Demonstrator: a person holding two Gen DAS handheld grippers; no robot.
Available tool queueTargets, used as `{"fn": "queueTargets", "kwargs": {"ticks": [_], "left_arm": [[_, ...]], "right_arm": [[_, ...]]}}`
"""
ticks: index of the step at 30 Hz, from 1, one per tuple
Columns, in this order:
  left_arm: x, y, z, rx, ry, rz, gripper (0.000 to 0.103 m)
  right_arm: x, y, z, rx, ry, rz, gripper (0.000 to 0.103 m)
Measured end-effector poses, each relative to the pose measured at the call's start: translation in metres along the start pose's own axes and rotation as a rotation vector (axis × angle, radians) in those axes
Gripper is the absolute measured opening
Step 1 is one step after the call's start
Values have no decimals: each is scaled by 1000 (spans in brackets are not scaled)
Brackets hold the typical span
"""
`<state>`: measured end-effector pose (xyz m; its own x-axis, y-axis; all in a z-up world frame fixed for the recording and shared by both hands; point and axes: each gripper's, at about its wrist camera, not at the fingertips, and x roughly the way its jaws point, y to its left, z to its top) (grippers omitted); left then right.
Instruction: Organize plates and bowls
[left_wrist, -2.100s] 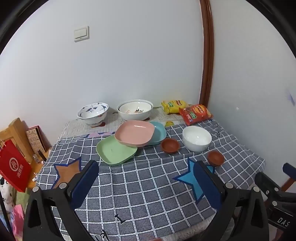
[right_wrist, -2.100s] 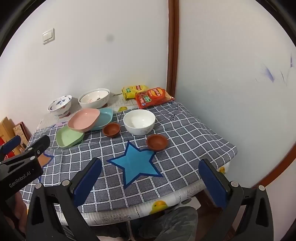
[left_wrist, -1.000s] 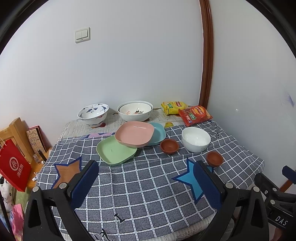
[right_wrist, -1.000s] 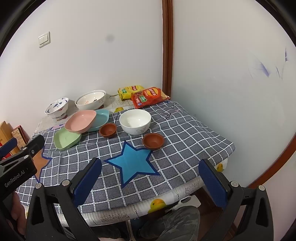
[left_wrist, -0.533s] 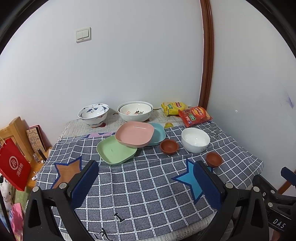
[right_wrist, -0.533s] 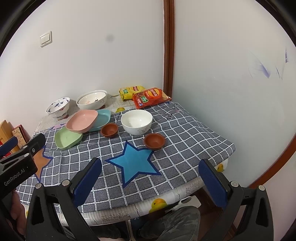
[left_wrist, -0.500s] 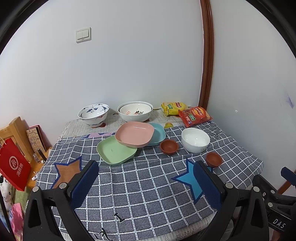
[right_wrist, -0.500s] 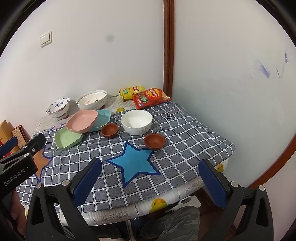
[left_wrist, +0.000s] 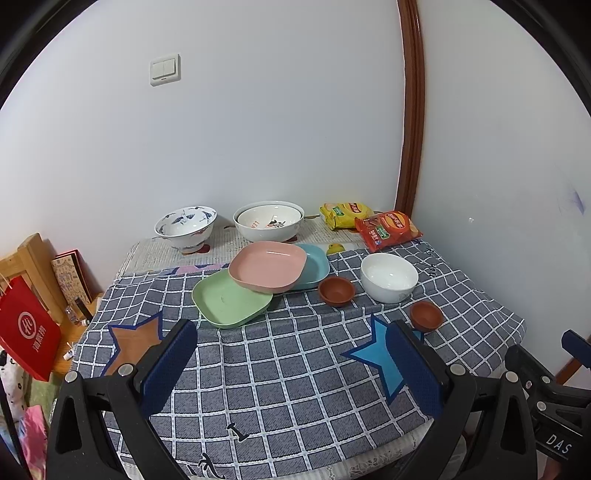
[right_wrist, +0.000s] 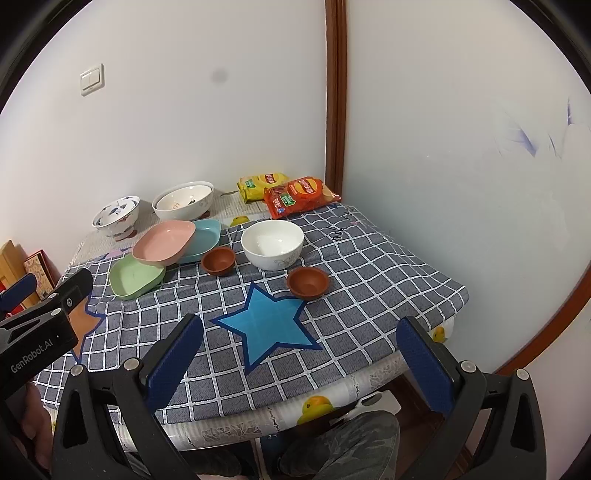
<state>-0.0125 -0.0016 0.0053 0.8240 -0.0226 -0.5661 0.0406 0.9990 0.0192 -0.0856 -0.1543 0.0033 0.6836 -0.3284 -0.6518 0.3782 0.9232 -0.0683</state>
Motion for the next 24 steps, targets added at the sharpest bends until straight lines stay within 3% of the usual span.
{"fn": "queueTargets", "kwargs": {"ticks": [24], "left_arm": [[-2, 0, -2, -1, -5, -3, 103]], "right_arm": [[-7, 0, 0, -2, -17, 4, 103]]}}
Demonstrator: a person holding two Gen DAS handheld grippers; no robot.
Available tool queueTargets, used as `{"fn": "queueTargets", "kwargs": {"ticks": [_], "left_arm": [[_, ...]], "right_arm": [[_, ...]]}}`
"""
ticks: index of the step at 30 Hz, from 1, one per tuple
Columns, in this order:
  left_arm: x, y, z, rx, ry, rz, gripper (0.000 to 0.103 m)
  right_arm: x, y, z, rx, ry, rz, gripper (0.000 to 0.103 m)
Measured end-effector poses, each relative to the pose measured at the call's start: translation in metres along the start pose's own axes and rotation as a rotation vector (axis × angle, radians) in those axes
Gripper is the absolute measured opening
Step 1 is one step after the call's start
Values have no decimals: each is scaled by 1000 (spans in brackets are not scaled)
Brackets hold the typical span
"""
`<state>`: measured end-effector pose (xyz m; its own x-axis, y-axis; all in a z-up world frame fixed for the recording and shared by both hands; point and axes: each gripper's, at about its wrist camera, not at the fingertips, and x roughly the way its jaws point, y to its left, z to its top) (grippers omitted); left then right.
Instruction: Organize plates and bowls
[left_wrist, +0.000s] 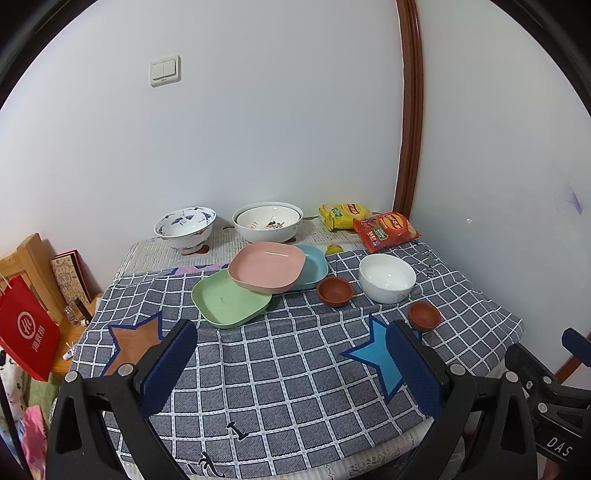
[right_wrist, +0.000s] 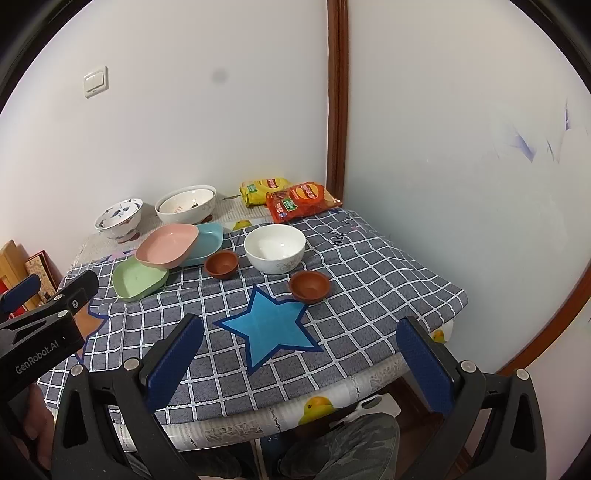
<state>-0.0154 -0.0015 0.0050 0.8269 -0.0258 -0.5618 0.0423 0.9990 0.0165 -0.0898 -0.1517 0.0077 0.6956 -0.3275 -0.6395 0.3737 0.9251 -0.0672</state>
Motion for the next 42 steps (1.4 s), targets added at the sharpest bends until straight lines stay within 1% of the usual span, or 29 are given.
{"fn": "queueTargets", "kwargs": {"ticks": [11, 19, 29, 32, 36, 38, 42], "left_arm": [[-2, -1, 1, 5, -1, 2, 103], [-3, 2, 11, 6, -3, -7, 103], [11, 11, 18, -10, 28, -21, 103], [15, 13, 23, -16, 31, -27, 103], [20, 16, 27, -15, 30, -25, 103], [23, 18, 29, -17, 32, -28, 103], [32, 22, 33, -26, 37, -35, 103]], "right_arm": [[-1, 1, 0, -2, -4, 2, 103], [-2, 7, 6, -11, -20, 8, 103], [8, 14, 14, -23, -27, 11, 103], [13, 14, 19, -12, -23, 24, 103], [16, 15, 25, 11, -45, 25, 103], [18, 15, 29, 28, -46, 37, 103], [25, 11, 37, 82, -25, 107, 101]]}}
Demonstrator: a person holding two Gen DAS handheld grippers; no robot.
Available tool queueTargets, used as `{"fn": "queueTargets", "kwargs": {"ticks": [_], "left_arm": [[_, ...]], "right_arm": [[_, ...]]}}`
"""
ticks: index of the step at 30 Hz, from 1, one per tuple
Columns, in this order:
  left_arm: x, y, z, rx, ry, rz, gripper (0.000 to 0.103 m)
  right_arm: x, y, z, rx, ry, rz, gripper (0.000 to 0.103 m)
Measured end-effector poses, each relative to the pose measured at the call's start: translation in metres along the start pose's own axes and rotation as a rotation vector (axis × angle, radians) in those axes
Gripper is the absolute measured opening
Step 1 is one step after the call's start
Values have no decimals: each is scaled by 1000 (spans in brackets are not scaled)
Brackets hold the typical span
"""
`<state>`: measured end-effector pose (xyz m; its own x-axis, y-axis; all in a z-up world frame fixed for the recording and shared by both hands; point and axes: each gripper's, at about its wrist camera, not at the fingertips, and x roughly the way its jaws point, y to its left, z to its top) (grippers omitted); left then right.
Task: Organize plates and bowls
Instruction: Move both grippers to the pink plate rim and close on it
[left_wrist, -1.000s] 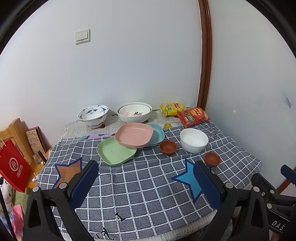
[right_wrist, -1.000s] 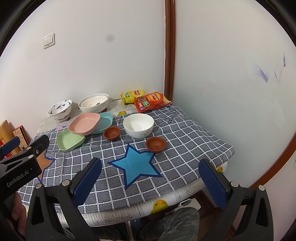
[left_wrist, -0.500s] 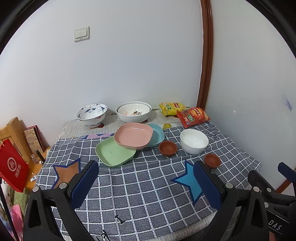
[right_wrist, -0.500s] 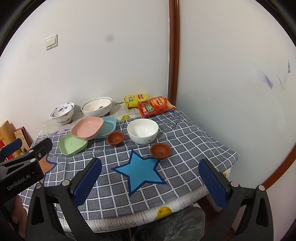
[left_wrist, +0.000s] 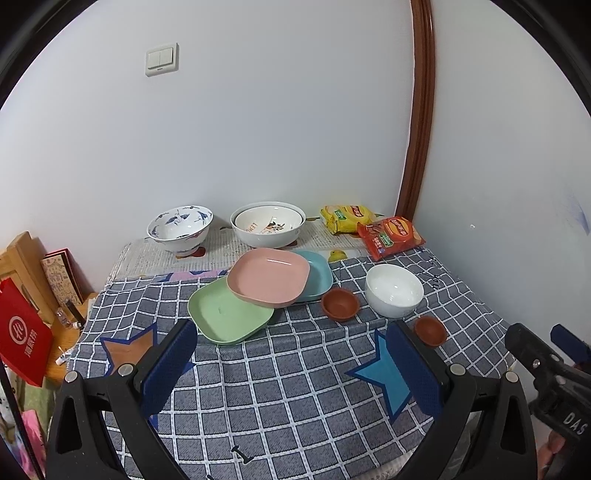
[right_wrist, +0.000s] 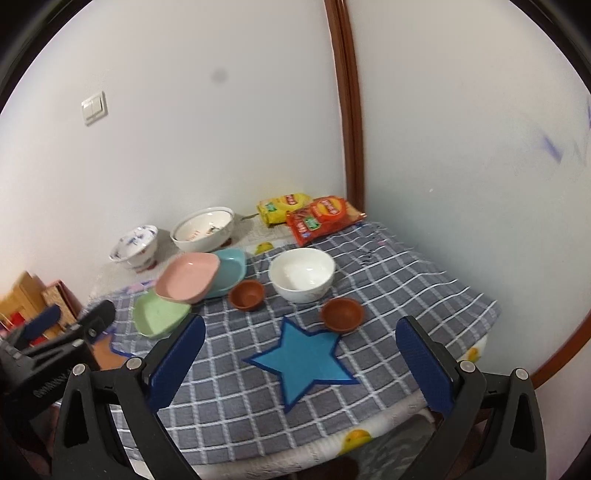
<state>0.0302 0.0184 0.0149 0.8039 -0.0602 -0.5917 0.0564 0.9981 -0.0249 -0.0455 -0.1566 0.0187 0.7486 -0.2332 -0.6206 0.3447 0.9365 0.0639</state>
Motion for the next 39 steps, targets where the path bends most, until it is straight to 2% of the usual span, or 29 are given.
{"fn": "queueTargets", "kwargs": {"ticks": [3, 5, 8, 14, 20, 27, 31, 39], "left_arm": [[9, 2, 3, -1, 10, -5, 103], [15, 4, 5, -1, 24, -20, 98], [25, 8, 7, -10, 40, -33, 97], [47, 20, 12, -6, 54, -9, 97], [75, 43, 21, -48, 68, 21, 96], [115, 56, 29, -68, 121, 27, 95], [143, 59, 28, -50, 168, 32, 86], [179, 63, 33, -19, 185, 54, 83]], "right_arm": [[7, 3, 3, 1, 22, 21, 98], [11, 6, 5, -11, 14, 4, 98], [18, 8, 7, -11, 4, -4, 98], [40, 10, 12, 10, -2, 32, 96], [69, 18, 19, -4, 32, 42, 94], [105, 23, 22, -9, 55, 26, 91], [127, 34, 28, -17, 81, 45, 88], [163, 61, 38, -74, 97, 59, 84]]}}
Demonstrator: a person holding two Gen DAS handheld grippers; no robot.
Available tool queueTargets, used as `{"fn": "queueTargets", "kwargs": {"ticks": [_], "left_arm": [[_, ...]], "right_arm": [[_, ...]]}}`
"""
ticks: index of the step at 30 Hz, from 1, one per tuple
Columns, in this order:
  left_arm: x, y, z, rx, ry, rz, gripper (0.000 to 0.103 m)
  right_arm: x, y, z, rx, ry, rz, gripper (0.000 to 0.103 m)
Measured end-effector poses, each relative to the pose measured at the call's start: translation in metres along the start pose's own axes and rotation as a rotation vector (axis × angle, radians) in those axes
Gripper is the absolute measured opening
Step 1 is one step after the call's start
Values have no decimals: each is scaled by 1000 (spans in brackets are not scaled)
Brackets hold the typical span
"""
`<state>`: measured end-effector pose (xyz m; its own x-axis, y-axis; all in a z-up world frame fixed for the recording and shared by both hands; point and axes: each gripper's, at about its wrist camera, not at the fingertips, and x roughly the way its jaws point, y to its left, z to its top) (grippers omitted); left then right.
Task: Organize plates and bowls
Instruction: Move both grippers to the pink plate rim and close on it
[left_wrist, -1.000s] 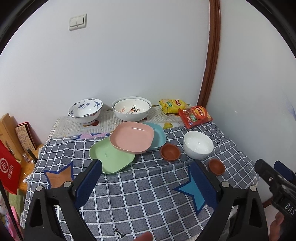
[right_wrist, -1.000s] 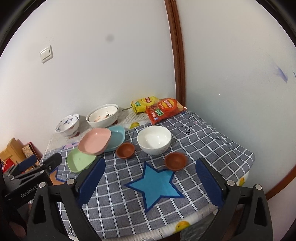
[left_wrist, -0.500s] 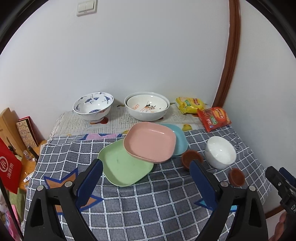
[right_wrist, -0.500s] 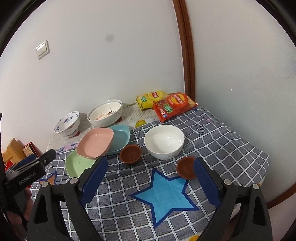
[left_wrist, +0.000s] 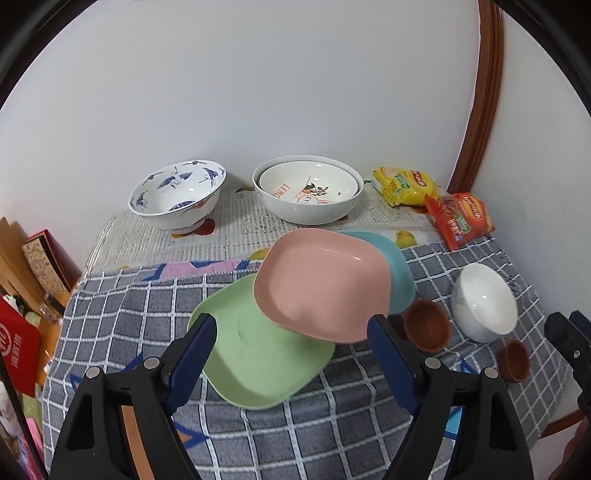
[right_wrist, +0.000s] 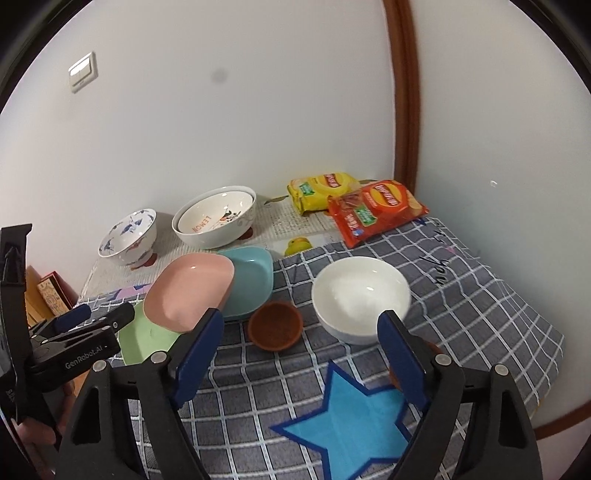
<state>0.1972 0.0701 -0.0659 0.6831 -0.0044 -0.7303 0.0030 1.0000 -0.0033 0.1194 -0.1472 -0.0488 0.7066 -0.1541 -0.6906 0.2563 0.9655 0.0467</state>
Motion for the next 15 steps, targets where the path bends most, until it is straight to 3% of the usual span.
{"fn": "queueTargets", "kwargs": {"ticks": [6, 9, 15], "left_arm": [[25, 6, 7, 13, 22, 26, 83], [35, 12, 9, -2, 29, 27, 83], [57, 19, 14, 3, 43, 27, 83]], "right_arm": [[32, 19, 5, -35, 14, 23, 81], [53, 28, 8, -34, 46, 46, 66], [88, 47, 10, -54, 91, 77, 65]]}}
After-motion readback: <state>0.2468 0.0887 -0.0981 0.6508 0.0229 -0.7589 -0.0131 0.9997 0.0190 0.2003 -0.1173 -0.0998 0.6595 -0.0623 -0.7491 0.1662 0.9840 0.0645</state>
